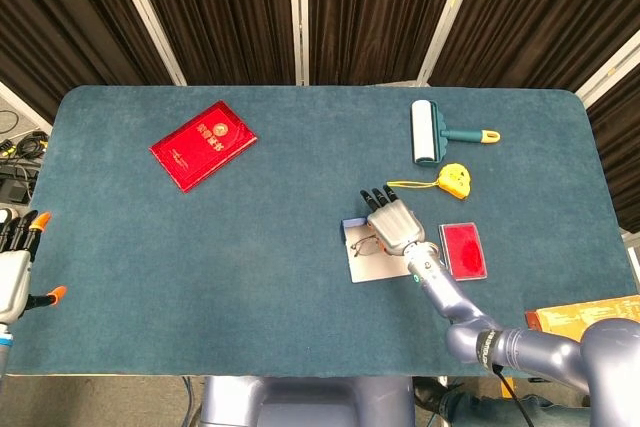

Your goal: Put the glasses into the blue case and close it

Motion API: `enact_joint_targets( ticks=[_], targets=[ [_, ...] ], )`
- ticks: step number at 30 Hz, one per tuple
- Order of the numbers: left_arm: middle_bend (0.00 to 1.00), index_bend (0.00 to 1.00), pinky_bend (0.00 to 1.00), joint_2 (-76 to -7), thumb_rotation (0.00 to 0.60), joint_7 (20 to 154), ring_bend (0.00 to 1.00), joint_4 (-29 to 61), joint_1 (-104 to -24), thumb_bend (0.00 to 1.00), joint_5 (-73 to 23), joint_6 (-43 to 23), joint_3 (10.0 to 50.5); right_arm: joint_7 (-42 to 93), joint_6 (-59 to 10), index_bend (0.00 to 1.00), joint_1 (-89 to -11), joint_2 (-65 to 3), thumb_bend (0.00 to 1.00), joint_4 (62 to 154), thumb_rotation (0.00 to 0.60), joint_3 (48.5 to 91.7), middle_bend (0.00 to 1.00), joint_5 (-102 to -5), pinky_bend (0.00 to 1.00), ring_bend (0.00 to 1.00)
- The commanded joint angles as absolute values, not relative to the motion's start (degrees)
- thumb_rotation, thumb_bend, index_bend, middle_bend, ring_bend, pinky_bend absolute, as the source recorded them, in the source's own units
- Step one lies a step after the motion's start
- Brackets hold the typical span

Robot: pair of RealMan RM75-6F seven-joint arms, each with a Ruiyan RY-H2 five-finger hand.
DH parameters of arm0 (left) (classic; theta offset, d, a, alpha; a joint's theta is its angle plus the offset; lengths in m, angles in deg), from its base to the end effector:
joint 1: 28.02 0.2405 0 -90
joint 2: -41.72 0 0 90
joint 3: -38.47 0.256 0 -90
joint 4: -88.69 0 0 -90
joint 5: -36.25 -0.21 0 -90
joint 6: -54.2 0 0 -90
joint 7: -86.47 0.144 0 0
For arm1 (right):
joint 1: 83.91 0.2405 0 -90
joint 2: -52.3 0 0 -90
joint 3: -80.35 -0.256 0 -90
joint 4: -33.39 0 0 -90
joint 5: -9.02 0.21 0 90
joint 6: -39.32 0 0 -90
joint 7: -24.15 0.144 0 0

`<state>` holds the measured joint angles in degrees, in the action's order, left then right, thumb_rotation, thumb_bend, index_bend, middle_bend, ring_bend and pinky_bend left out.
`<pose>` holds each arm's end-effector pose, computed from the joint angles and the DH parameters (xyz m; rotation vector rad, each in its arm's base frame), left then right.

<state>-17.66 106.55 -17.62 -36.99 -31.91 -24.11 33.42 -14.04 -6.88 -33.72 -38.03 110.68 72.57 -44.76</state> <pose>-0.2963 0.2005 0.1628 -1.3415 -0.9481 -0.6189 -0.1510 -0.3720 -0.0363 2.0413 -0.6700 0.5740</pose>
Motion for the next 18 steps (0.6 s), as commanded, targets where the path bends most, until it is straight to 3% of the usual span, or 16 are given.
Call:
enact_joint_targets(
  ticks=[1,12,15,18],
  targets=[
    [0.00,0.00,0.00,-17.78,0.600,106.73,0.00,-17.57,-37.11,0.00,-31.66,-24.03,33.43,-13.76,-7.06,0.63,-33.37,-38.46,0.38,109.71,0.600,72.58,0.00,-44.65,0.00,0.00],
    [0.00,0.00,0.00,-17.91,0.600,106.88,0.00,-17.48,-37.31,0.00,-31.22,-24.12,33.50,-14.22,-8.04,0.62,-32.59,-39.99,0.37,106.45,0.600,72.15,0.00,-42.09,0.00,0.00],
    [0.00,0.00,0.00,-17.93,0.600,106.87,0.00,-17.45,-37.36,0.00,-31.21,-24.12,33.56,-14.98,-8.30,0.54,-32.46,-40.22,0.35,106.37,0.600,72.32,0.00,-41.07,0.00,0.00],
    [0.00,0.00,0.00,-17.90,0.600,106.77,0.00,-17.44,-37.40,0.00,-31.18,-24.11,33.57,-15.38,-8.75,0.42,-32.36,-40.35,0.25,106.75,0.600,72.35,0.00,-40.51,0.00,0.00]
  ],
)
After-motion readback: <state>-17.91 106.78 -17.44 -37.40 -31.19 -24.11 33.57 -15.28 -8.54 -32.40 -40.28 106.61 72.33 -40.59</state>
